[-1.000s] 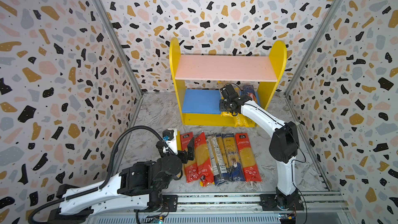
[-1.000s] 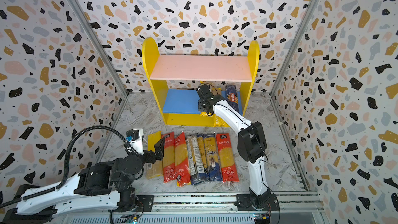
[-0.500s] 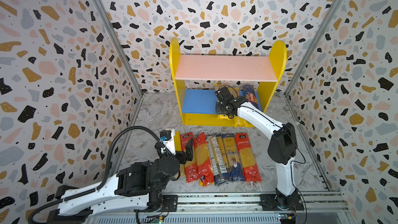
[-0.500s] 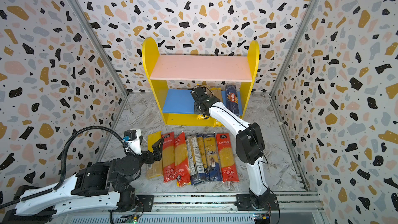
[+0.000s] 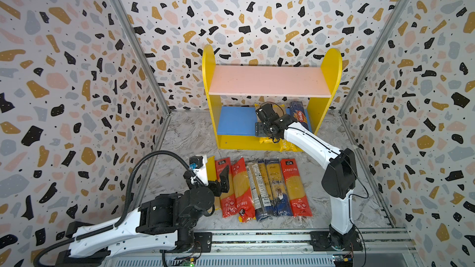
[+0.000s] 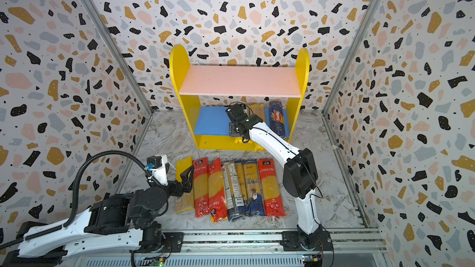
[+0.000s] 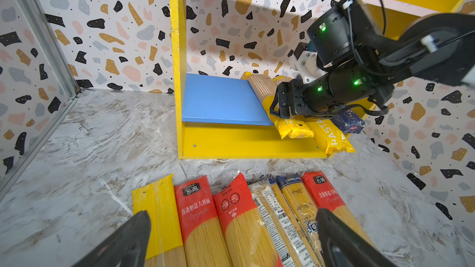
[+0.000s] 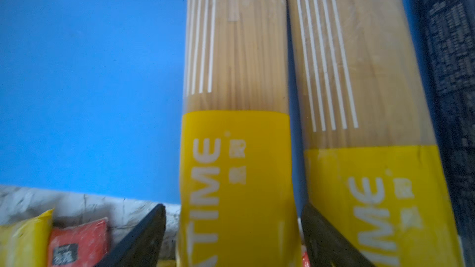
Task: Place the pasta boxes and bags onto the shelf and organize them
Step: 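Lower the bag onto the blue shelf beside the first, open right gripper, then withdraw the right gripper from the shelf while the left reaches over red bags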
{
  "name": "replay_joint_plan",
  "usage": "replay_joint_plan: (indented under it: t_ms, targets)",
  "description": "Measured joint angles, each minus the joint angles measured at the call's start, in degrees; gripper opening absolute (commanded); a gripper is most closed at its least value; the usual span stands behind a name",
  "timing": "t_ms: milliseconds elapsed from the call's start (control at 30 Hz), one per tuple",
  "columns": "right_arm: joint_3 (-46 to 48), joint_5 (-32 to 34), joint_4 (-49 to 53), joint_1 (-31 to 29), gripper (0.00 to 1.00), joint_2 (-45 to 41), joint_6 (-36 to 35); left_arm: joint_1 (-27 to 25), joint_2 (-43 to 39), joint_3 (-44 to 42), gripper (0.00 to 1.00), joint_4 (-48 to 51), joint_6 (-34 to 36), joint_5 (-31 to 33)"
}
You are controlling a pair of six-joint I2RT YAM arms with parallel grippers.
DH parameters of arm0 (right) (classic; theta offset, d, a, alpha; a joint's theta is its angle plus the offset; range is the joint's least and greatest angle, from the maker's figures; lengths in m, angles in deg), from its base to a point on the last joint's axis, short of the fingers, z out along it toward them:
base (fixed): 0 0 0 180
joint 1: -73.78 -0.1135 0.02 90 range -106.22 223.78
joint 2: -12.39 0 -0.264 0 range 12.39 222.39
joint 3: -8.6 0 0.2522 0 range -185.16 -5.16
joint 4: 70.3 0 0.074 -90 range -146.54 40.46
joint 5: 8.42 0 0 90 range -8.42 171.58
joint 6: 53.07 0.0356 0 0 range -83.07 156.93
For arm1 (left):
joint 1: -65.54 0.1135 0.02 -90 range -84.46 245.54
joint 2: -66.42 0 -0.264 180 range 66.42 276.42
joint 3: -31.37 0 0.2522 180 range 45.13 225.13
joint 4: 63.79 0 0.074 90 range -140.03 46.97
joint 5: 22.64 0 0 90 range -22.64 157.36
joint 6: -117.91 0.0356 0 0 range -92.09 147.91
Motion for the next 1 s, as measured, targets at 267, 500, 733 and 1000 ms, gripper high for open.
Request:
replay_joint_plan:
  t_ms: [267, 500, 733, 1000]
  targets:
    - [12.7, 0.8, -0.8, -6.8, 0.88, -12.6, 0.9, 0.0, 1.1, -6.3, 0.99, -0.3, -5.5, -2.5]
    - [24.0, 1.8, -1.8, -12.9, 0.99, -24.1, 2.5, 0.0, 7.1, -13.0, 0.99, -6.5, -11.3, -8.3]
    - [35.3, 3.6, -1.6, -16.3, 0.99, -37.9, 5.1, 0.0, 18.1, -15.7, 1.0, -13.9, -15.7, -15.5]
    - [46.6, 4.0, -1.5, -17.0, 0.99, -52.2, 7.5, 0.0, 22.9, -21.8, 1.0, -23.7, -21.4, -22.8]
